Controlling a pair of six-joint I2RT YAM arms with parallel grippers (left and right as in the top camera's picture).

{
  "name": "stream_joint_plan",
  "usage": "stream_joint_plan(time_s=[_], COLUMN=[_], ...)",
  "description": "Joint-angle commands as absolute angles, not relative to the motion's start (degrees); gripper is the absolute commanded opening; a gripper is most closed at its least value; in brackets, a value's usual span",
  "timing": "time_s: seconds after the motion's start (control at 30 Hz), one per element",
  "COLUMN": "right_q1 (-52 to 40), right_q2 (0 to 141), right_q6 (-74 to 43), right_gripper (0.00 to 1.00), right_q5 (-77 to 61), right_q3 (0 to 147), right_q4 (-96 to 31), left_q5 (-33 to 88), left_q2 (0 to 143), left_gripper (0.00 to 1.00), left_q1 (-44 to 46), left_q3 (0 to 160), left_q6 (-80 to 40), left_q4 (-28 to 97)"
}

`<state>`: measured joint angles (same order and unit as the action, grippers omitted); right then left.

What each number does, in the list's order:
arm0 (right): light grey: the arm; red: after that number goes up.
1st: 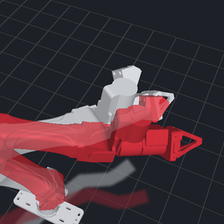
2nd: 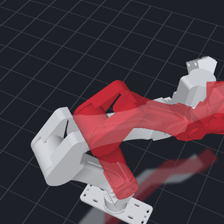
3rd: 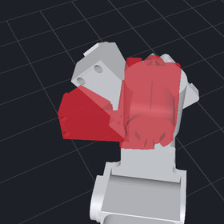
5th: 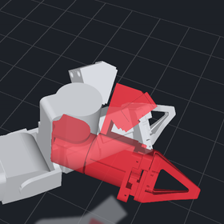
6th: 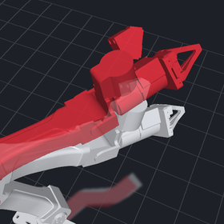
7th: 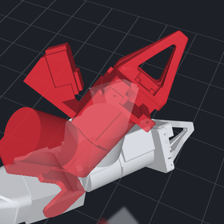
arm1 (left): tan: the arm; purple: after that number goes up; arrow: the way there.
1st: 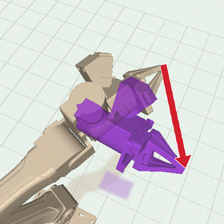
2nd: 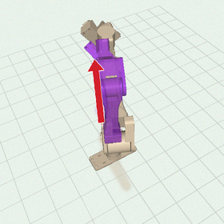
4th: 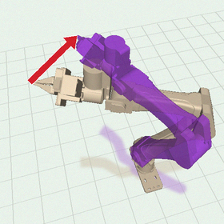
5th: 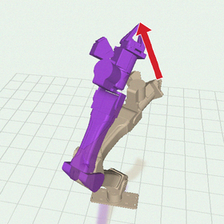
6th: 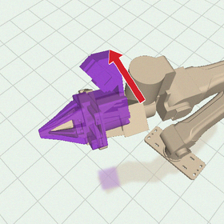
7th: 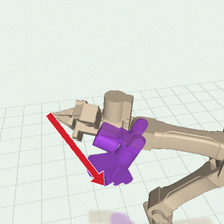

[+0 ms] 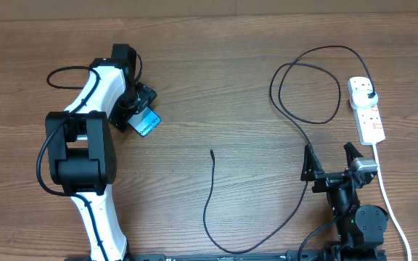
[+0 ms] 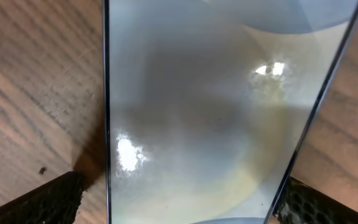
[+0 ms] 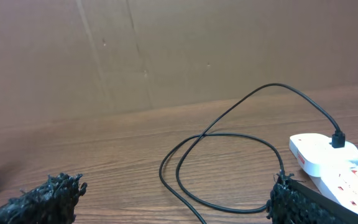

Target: Plug charger to phone and switch on socket

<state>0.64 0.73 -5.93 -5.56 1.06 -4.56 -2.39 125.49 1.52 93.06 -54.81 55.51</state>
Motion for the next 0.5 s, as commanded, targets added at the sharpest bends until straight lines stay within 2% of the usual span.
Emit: stream_joint_plan(time_s=[0.0,0.47], right_q1=[0.4,0.4], right_q2=[0.2,0.2], right_q6=[-5.6,-5.6], right_gripper=[1.0,1.0], right_q5=[-5.2,-5.2], right_q3=[0.5,0.5], right_q4=[-4.4,-4.4], left_q5=[-3.0,-3.4], left_q2=[126.3,126.3], left_gripper=[1.0,1.0], left_q1=[1.9,1.9], left_q3=[93.8,93.8], left_q6=[-55.7,-55.8], left_q4=[57.1,56.2])
